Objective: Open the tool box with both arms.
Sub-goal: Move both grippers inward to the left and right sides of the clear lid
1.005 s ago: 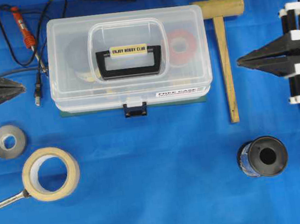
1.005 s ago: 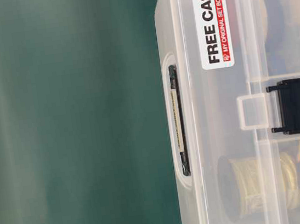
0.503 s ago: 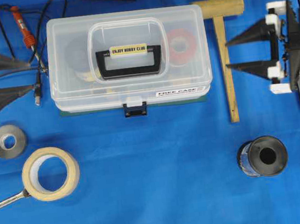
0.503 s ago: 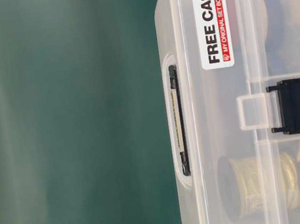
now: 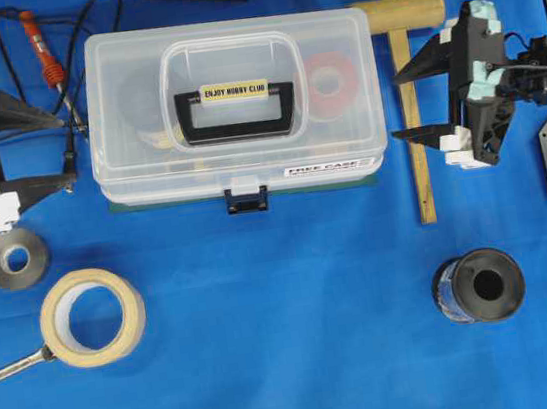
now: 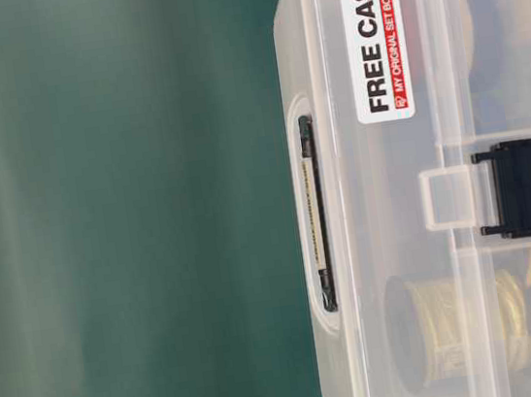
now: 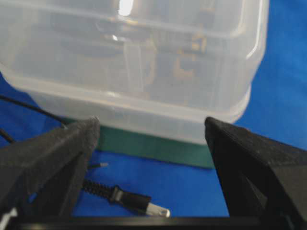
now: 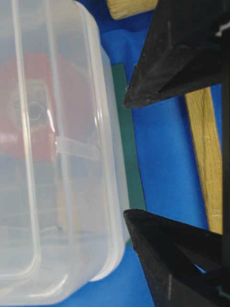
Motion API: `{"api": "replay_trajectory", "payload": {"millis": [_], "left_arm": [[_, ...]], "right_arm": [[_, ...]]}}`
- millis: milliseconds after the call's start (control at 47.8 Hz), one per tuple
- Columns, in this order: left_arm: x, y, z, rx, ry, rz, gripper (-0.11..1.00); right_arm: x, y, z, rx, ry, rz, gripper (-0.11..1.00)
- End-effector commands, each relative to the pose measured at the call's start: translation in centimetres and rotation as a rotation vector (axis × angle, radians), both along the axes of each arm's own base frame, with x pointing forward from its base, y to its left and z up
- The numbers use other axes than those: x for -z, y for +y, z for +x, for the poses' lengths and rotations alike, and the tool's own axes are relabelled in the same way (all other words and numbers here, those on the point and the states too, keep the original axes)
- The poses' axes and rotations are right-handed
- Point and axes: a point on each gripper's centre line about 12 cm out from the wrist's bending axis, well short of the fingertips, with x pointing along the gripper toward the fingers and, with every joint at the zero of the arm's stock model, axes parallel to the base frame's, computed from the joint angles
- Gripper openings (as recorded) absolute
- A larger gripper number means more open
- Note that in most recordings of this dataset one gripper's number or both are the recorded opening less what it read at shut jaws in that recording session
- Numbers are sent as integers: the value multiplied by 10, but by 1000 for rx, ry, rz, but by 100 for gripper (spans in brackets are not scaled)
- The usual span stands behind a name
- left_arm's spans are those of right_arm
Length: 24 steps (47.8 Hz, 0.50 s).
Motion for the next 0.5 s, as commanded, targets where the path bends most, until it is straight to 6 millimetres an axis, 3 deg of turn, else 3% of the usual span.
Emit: {"api": "replay_trajectory", "payload": {"millis": [0, 482], "left_arm": [[-7, 3, 9, -4, -27, 7, 87], [-5, 10, 39, -6, -34, 10, 87]], "right_arm": [[-10, -2, 8, 3, -37, -9, 84], [-21, -5, 19, 5, -88, -22, 84]]}}
